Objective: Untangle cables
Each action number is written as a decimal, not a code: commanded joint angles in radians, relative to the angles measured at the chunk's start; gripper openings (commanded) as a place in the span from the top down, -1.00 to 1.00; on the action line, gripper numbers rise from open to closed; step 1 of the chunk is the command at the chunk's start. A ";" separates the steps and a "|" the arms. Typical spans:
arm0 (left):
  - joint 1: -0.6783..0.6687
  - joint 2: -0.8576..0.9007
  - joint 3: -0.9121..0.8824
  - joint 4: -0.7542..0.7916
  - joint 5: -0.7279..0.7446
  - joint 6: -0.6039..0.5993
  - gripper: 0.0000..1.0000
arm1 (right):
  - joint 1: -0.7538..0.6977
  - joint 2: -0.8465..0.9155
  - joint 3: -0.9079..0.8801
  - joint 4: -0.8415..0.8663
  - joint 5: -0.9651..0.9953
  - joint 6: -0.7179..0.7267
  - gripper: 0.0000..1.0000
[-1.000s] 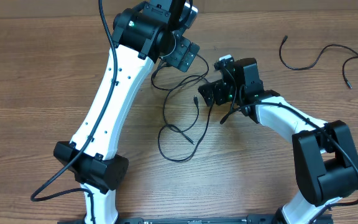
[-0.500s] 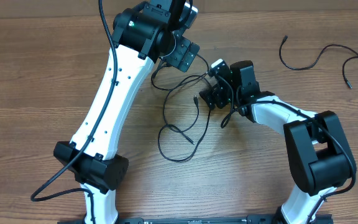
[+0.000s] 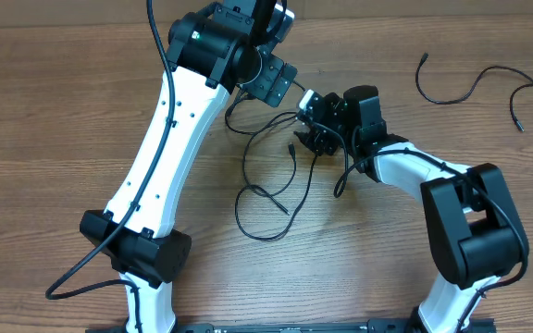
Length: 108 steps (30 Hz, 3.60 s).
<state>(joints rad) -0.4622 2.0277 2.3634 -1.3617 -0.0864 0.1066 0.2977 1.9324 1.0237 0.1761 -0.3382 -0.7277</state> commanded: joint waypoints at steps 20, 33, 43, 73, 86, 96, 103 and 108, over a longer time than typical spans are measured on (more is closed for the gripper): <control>0.004 0.006 0.014 0.001 0.009 0.005 -0.99 | 0.002 0.124 -0.003 0.197 -0.061 -0.073 -0.43; 0.004 0.006 0.014 0.002 0.009 0.005 -1.00 | 0.003 0.155 -0.003 0.209 -0.076 -0.142 -0.14; 0.004 0.006 0.014 0.001 0.009 0.005 -1.00 | 0.002 0.157 -0.003 0.273 -0.113 -0.142 -0.15; 0.003 0.006 0.014 0.001 0.009 0.005 -0.99 | 0.004 0.224 -0.001 0.360 -0.139 -0.137 0.37; 0.004 0.006 0.014 0.001 0.009 0.005 -1.00 | 0.004 0.224 -0.001 0.343 -0.139 -0.138 0.70; 0.003 0.006 0.014 0.001 0.009 0.005 -0.99 | 0.004 0.224 -0.001 0.329 -0.138 -0.133 0.92; 0.004 0.006 0.014 0.001 0.009 0.005 -1.00 | 0.004 0.224 -0.001 0.285 -0.135 -0.133 0.92; 0.003 0.006 0.014 0.001 0.009 0.005 -1.00 | 0.004 0.222 -0.001 0.294 -0.135 -0.133 0.40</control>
<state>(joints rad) -0.4622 2.0277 2.3634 -1.3617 -0.0864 0.1066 0.2981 2.1407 1.0233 0.4610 -0.4679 -0.8661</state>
